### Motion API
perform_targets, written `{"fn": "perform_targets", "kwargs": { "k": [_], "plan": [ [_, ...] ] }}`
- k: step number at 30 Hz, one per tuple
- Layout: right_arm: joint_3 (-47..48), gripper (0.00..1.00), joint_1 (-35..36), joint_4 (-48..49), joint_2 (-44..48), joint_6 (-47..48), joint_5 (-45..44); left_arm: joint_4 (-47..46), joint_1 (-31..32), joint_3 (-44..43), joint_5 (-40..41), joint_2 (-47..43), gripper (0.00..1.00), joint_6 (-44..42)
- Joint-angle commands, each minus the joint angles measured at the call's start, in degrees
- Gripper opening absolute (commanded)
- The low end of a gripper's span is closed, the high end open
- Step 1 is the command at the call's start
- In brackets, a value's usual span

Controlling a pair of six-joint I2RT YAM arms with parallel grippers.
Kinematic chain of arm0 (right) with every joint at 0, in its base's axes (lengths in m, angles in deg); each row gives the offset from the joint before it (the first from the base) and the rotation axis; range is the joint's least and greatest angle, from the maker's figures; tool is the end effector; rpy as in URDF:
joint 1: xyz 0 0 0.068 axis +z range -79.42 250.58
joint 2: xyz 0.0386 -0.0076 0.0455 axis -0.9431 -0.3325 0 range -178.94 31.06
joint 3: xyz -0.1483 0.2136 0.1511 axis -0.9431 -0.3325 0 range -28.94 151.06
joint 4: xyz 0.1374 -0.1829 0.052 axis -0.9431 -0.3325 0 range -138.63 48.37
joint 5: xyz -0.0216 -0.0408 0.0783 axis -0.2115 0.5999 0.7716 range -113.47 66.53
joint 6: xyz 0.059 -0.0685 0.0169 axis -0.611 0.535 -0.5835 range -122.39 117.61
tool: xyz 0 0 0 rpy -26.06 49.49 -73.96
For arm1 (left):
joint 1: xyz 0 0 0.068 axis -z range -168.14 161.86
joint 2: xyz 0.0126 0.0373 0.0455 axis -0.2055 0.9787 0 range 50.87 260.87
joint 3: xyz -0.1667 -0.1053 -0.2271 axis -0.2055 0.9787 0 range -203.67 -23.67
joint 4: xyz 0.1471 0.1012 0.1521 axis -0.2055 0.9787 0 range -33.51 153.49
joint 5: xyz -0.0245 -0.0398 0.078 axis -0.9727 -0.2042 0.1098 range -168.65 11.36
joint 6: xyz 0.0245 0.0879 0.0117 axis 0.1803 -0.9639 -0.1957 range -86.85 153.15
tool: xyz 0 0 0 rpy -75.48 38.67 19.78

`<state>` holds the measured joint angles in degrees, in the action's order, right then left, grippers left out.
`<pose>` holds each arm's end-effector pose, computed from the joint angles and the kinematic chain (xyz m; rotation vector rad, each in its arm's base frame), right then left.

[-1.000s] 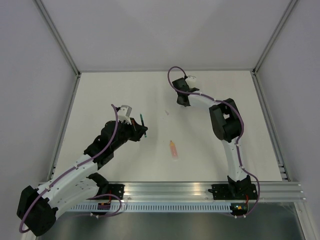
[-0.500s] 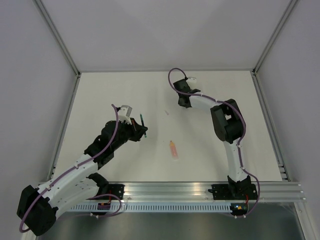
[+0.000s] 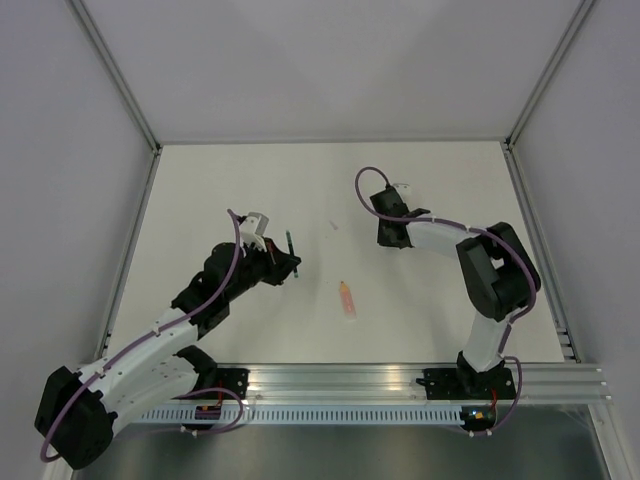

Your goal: Insert the pens into the pen caps

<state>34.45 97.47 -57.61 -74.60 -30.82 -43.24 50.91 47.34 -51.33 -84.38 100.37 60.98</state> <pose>0.3508 0.1464 0.1655 0.1571 2.4945 -0.0558 0.1603 -0.1243 0.2677 0.2024 1.9322 -0.8472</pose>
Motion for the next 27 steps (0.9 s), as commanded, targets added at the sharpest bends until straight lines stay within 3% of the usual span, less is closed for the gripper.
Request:
{"fn": "perform_targets", "kwargs": {
  "k": [1, 9, 15, 19, 27],
  "plan": [
    [-3.0, 0.0, 0.2, 2.8, 7.5, 1.5, 2.5, -6.6, 0.1, 0.6, -6.9, 1.1, 0.02, 0.7],
    [-8.0, 0.0, 0.9, 8.7, 24.2, 0.0, 15.0, -11.8, 0.1, 0.5, -18.1, 4.6, 0.02, 1.1],
    [-15.5, 0.0, 4.2, 22.7, 40.5, -3.4, 23.5, -20.8, 0.8, 1.2, -31.1, 6.0, 0.02, 5.1],
    [-20.6, 0.0, 8.2, 36.6, 50.4, -5.1, 24.7, -27.2, 2.5, 2.7, -34.7, 5.4, 0.02, 7.1],
    [-20.2, 0.0, 17.1, 50.0, 50.1, -9.6, 29.2, -33.3, 3.3, 6.0, -37.2, -0.3, 0.02, 8.1]
  ]
}}
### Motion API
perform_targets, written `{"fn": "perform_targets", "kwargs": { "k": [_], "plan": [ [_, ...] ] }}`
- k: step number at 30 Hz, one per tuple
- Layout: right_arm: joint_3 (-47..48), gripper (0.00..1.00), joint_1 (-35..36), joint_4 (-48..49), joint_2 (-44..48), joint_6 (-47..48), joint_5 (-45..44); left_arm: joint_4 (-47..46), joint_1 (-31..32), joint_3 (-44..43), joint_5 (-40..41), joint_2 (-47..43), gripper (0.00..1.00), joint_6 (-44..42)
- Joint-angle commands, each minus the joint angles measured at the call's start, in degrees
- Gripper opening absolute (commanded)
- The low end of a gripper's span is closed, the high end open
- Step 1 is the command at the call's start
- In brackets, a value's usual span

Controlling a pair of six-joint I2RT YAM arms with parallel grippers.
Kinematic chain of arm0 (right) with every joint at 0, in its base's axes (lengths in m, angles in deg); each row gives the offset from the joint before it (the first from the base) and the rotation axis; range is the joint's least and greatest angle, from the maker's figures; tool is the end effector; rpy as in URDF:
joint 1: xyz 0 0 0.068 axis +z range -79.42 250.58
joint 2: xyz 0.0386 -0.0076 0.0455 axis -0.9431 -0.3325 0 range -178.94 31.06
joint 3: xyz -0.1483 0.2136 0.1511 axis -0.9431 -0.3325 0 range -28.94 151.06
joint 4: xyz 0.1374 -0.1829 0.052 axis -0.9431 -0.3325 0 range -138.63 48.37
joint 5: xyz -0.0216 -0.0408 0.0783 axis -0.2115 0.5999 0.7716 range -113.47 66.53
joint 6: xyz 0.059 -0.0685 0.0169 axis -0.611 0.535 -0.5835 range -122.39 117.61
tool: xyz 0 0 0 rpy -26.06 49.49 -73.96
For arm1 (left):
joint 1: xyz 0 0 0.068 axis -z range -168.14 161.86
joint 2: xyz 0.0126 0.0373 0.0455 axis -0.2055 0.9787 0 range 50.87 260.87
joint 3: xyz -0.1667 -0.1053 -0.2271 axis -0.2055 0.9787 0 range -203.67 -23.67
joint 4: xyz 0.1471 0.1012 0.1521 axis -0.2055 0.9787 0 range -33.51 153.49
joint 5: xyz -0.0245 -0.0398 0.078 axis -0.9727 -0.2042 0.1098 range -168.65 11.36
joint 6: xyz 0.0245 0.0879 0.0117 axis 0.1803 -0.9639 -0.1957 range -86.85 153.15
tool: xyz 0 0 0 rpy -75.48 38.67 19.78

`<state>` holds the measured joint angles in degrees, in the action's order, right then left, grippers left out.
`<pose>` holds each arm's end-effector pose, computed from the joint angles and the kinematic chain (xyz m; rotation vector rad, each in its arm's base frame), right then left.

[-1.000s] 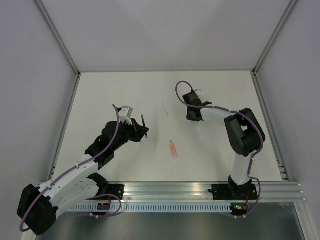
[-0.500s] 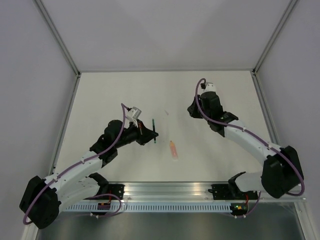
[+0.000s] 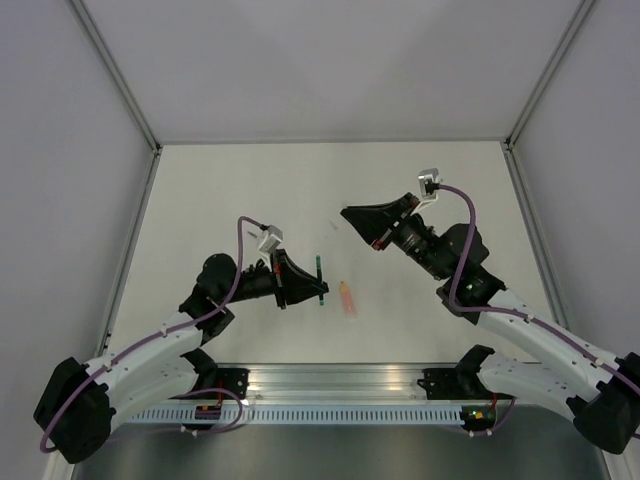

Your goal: Insert the pens into the pen caps

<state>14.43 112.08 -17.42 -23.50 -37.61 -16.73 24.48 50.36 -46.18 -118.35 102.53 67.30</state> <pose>0.1629 0.1568 0.4041 -0.1862 1.4383 1.1955 0.1187 -0.1619 0.2972 0.6811 1.6072 -1.4913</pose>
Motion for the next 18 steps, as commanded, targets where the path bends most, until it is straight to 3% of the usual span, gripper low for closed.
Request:
{"fn": "perform_targets", "kwargs": {
  "k": [1, 18],
  "plan": [
    [-0.2, 0.0, 3.1, 12.0, -1.8, -2.7, 2.6, -8.0, 0.3, 1.1, -3.4, -2.8, 0.02, 2.0],
    [1.5, 0.0, 11.9, 14.9, -8.3, 2.2, -1.7, -9.0, 0.3, 2.4, -2.5, -5.5, 0.02, 2.7]
  ]
}}
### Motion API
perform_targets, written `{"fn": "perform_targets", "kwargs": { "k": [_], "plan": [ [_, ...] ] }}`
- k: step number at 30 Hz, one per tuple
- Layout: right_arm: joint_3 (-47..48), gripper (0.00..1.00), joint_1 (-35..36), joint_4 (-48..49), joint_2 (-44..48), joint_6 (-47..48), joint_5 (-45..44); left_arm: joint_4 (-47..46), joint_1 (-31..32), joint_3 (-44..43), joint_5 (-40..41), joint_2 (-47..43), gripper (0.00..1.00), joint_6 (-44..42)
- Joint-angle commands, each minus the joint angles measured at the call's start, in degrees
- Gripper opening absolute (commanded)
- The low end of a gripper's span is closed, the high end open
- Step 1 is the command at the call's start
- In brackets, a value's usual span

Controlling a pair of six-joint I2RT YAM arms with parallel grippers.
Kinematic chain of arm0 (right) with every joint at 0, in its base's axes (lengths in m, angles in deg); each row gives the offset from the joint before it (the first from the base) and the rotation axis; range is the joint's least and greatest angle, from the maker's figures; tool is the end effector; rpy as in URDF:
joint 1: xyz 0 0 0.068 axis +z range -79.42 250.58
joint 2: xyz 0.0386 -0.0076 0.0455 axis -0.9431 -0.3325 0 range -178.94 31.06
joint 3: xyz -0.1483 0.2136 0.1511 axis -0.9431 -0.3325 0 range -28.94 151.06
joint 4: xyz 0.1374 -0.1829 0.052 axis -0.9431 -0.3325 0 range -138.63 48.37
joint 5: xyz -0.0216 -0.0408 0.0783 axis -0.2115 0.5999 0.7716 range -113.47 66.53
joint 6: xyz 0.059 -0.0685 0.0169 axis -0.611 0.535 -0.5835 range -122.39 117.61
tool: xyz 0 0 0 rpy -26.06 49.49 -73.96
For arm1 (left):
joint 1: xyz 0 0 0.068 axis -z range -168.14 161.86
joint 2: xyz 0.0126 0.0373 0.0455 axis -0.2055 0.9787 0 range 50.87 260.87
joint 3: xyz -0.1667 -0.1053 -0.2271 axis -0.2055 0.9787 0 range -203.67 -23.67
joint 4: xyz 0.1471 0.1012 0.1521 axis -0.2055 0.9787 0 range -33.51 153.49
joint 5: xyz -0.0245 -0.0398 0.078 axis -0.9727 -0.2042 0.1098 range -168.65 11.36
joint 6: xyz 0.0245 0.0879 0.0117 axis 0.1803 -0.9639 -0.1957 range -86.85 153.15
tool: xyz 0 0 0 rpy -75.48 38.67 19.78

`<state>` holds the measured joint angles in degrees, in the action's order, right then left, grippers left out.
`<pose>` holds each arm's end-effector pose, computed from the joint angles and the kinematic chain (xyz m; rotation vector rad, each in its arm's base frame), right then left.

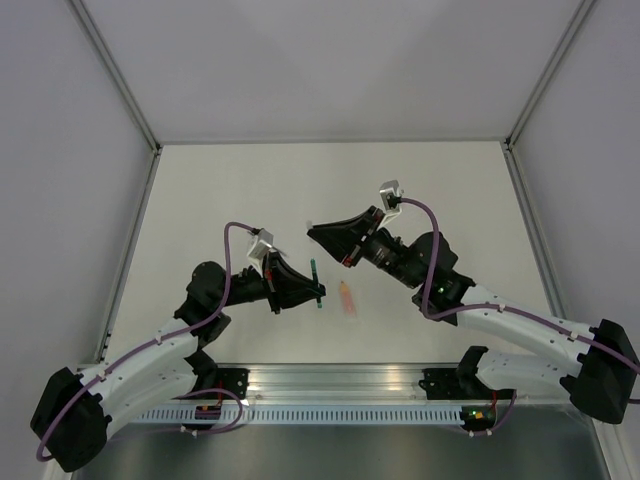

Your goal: Insert the pens into the pen caps

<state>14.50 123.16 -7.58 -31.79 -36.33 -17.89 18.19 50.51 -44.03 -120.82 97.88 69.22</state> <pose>0.1525 0.2123 0.3983 -0.3234 1.4082 1.3305 0.1003 -0.1512 0.3117 0.7267 1.4497 -1.5411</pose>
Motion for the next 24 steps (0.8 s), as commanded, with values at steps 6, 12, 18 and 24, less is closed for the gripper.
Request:
{"fn": "perform_targets", "kwargs": {
  "k": [6, 12, 18, 24],
  "plan": [
    [-0.3, 0.0, 2.4, 6.7, 0.2, 0.6, -0.7, -1.7, 0.2, 0.1, 0.9, -0.6, 0.02, 0.5],
    [-1.3, 0.0, 3.1, 6.1, 0.6, 1.7, -1.6, -1.5, 0.2, 0.1, 1.2, -1.1, 0.02, 0.4],
    [-2.2, 0.0, 3.4, 6.1, 1.3, 1.8, -1.6, -1.1, 0.1, 0.1, 1.7, -1.3, 0.02, 0.2],
    [-3.7, 0.0, 3.8, 6.0, 2.4, 1.9, -1.8, -0.6, 0.2, 0.1, 2.1, -1.5, 0.02, 0.1]
  ]
}}
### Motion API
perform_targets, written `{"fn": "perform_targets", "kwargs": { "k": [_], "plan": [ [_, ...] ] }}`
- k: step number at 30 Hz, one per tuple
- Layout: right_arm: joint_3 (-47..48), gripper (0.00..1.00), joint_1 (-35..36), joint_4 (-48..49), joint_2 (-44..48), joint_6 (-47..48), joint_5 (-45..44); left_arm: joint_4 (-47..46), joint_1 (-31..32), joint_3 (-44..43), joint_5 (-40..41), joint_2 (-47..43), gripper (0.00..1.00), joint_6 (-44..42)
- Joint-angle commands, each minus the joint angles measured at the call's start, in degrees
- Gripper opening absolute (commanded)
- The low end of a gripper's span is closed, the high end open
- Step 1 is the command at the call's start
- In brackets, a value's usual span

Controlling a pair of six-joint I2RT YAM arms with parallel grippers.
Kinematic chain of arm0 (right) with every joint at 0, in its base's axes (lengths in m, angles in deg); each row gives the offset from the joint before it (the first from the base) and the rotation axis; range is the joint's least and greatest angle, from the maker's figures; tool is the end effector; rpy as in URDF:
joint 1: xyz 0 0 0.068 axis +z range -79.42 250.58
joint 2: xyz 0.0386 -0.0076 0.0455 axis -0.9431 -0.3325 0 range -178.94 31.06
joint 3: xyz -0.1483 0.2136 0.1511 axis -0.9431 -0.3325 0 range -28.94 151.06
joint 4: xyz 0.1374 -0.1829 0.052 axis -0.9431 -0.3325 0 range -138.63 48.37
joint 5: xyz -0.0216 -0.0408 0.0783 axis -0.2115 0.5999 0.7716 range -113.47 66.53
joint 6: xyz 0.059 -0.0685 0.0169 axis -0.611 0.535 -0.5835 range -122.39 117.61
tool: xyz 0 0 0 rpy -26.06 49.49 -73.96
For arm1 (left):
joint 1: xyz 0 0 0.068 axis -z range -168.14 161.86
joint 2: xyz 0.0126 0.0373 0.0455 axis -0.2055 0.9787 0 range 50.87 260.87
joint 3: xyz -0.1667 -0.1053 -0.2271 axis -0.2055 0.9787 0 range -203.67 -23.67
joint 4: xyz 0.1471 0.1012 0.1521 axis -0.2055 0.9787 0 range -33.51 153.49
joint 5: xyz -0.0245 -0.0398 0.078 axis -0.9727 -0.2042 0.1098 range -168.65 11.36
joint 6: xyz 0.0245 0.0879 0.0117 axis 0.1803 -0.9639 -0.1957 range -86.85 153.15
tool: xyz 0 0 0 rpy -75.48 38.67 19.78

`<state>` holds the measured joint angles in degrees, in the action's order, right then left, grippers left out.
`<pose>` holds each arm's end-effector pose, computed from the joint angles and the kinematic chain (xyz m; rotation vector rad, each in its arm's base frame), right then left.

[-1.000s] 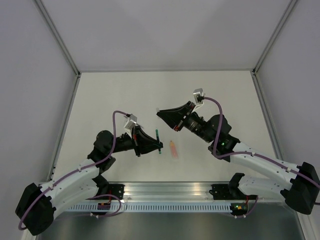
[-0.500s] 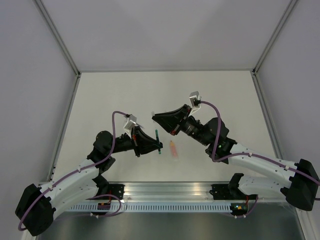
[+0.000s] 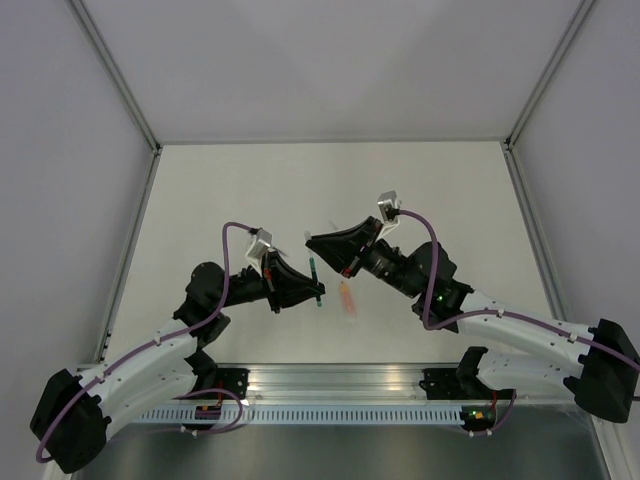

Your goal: Insert the pens into the pen caps

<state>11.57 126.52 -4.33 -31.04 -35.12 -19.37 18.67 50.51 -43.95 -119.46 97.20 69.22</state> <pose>0.1389 0.2158 0.3908 -0.3528 1.3830 1.3515 0.1006 -0.1495 0.3122 0.7036 1.4499 -1.5273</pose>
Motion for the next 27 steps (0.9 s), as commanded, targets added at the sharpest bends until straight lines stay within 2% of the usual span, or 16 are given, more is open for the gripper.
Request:
{"fn": "perform_targets", "kwargs": {
  "k": [1, 18, 27],
  "plan": [
    [-0.9, 0.0, 0.5, 2.9, 1.8, 0.6, -0.2, -1.0, 0.2, 0.0, 0.7, -0.8, 0.02, 0.1],
    [-5.1, 0.0, 3.2, 7.2, 1.6, 0.7, -1.0, -0.6, 0.2, 0.4, 1.8, -2.6, 0.02, 0.2],
    [-6.2, 0.0, 5.1, 5.4, -0.4, 6.8, -3.5, 0.6, 0.2, 0.8, 3.2, -4.9, 0.02, -0.5]
  ]
}}
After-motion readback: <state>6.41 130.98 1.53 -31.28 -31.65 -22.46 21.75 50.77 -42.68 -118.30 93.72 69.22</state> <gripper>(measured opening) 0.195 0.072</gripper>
